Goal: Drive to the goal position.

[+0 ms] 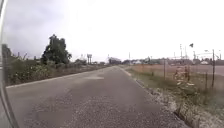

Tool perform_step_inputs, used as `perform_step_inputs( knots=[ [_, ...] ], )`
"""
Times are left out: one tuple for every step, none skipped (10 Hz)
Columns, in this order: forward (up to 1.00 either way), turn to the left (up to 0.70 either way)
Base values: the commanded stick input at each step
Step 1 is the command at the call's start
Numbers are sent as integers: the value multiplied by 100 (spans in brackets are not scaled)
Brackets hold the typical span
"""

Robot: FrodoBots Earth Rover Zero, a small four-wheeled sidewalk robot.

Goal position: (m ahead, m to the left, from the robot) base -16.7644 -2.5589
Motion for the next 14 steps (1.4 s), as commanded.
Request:
perform_step_inputs(
  knots=[
    [8, 0],
    [8, 0],
    [8, 0],
    [8, 0],
    [8, 0],
    [8, 0],
    [8, 0],
    [8, 0],
    [8, 0],
    [8, 0],
    [8, 0],
    [8, 0],
    [8, 0],
    [8, 0]
  ],
)
